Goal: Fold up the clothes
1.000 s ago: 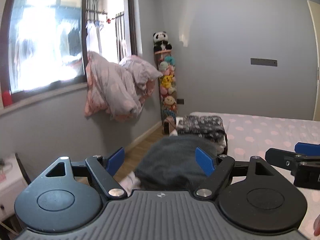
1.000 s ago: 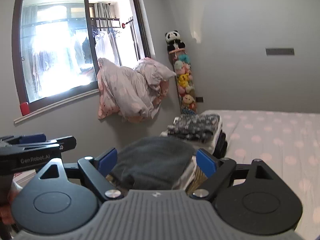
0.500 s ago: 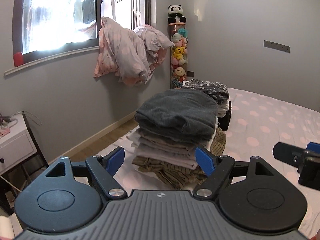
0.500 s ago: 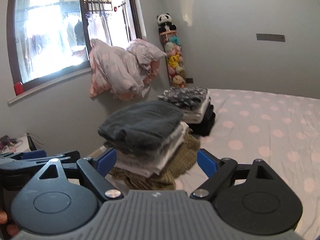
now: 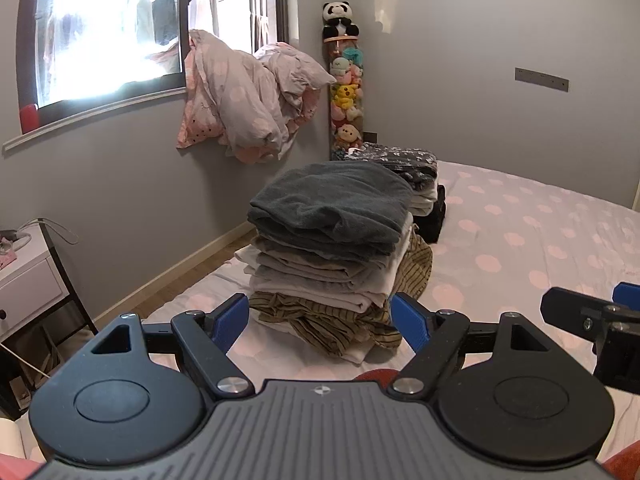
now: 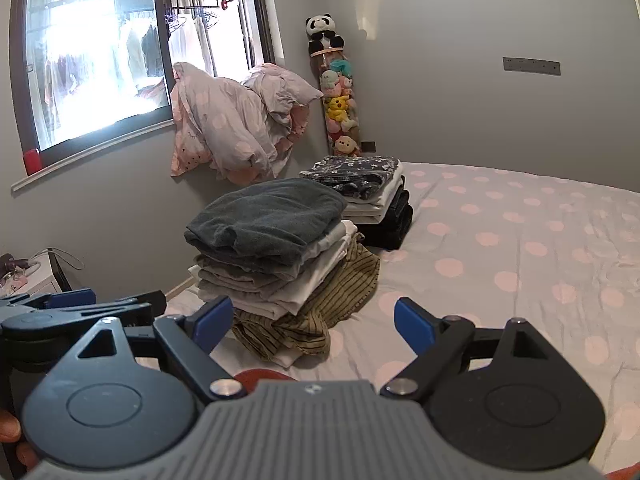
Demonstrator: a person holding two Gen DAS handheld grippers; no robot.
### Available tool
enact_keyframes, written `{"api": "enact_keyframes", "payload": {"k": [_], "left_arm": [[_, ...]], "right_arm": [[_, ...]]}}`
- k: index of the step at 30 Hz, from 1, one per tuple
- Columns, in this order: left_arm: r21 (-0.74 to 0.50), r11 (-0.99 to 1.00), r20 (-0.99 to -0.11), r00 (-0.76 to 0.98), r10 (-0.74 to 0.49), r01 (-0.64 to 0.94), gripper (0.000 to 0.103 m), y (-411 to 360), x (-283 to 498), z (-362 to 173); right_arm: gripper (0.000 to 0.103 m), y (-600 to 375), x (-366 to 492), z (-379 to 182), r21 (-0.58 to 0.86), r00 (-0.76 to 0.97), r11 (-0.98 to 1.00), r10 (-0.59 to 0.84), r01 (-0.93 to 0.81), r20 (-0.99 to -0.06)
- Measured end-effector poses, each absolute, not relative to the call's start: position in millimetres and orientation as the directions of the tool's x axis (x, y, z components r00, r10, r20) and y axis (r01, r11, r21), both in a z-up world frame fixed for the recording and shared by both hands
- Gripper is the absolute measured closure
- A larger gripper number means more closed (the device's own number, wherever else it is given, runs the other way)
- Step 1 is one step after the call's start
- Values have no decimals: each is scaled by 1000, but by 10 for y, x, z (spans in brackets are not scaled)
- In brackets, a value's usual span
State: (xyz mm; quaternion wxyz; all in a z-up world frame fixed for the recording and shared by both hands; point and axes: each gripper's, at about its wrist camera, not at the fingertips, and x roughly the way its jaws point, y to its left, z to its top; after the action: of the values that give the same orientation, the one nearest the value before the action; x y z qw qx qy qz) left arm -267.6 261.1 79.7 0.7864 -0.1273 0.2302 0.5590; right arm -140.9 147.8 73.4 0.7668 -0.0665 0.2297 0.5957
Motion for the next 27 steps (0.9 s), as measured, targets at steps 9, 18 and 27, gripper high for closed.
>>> {"api": "enact_keyframes", "payload": {"k": [9,18,27], "left_arm": [[61,351,-513,272,814,-934,11,2601,-2682,772],[68,347,-511,266,817,-936,11,2572,-2686,781],[76,355,-504,271,820,-932,10,2528,-2656,809]], "right_arm": [[13,1479,-1419,735,174,175,274,883,-946,-434],[13,1454,-1477,738,164,163,255,888,-953,-430],[13,1418,-1477,758,153,175,264,883,-952,-436]]}}
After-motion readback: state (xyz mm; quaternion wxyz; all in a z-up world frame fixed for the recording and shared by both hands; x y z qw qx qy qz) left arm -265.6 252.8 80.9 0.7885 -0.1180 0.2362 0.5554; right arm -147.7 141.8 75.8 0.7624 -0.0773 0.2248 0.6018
